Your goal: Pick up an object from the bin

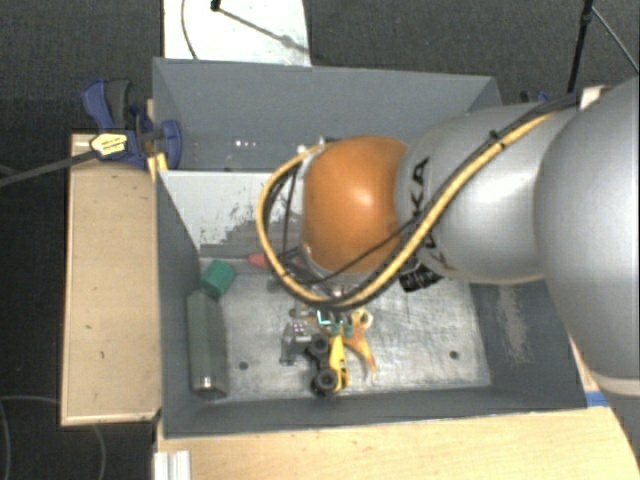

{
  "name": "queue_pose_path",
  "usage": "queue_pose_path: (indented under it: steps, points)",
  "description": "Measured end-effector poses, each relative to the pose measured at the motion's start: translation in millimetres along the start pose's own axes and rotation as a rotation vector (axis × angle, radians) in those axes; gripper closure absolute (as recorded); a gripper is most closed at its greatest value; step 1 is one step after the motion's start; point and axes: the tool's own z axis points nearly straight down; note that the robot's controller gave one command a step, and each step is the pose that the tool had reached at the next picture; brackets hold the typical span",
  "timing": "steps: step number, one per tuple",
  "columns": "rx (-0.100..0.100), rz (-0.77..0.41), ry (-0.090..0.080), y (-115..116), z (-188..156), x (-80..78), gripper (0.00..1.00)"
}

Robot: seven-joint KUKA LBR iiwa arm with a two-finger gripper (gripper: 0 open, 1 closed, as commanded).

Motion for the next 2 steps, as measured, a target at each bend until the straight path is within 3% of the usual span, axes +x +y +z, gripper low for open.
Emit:
queue_pose_path:
  steps: [1,2]
  points:
    - [-0.001,0.005,-0.007,-0.7,-3.8,-2.2,0.00]
    - [-0.003,-0.061,-0.010,-41.8,9.3,-33.9,0.00]
